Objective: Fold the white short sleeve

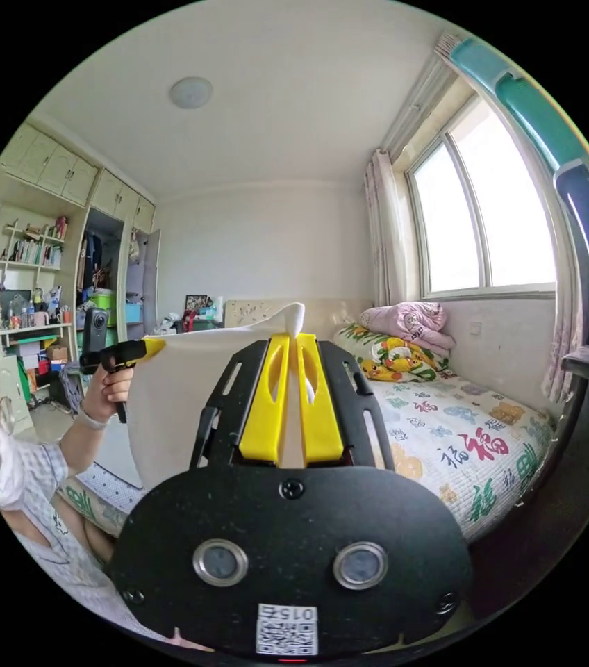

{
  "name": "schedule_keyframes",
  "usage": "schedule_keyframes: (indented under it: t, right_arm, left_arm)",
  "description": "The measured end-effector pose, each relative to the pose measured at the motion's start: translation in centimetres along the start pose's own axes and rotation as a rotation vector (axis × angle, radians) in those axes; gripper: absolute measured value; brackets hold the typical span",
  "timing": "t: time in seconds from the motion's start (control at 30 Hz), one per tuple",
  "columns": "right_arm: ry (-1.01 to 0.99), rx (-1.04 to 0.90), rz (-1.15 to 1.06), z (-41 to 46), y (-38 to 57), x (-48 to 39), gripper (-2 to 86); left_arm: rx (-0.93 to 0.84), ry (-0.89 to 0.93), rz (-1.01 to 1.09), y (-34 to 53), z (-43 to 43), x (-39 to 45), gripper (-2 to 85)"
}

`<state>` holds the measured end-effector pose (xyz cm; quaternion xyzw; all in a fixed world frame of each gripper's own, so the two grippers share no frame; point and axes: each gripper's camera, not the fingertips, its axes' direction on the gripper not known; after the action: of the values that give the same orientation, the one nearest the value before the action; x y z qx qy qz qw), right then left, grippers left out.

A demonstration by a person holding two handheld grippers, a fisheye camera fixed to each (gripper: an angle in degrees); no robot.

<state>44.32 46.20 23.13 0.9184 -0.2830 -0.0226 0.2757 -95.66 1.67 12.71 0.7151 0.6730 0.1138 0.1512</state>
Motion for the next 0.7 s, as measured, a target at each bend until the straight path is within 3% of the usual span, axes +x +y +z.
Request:
schedule_keyframes:
  t: [0.2,0.33,0.43,0.53,0.7]
  right_arm:
    - [0.111,-0.378,0.067,20.6,3.5,3.2,-0.3]
    - [0.357,-0.544,-0.139,30.6,6.3,0.4,0.3]
    - [0.547,-0.523,-0.319,32.7,7.3,-2.7,0.8]
    - [0.608,-0.511,-0.381,33.0,7.3,-3.0,1.6]
    - [0.441,-0.442,-0.164,26.5,3.5,0.1,3.7]
  left_arm:
    - [-0.206,-0.234,-0.248,4.5,6.4,-17.0,1.0]
    - [-0.260,-0.295,-0.345,7.1,9.0,-23.0,1.2]
    - [-0.298,-0.324,-0.345,6.8,10.1,-23.6,1.5]
    - [-0.312,-0.349,-0.344,5.7,10.8,-22.3,2.2]
    - [-0.224,-0.451,-0.338,2.9,6.9,-17.0,6.1]
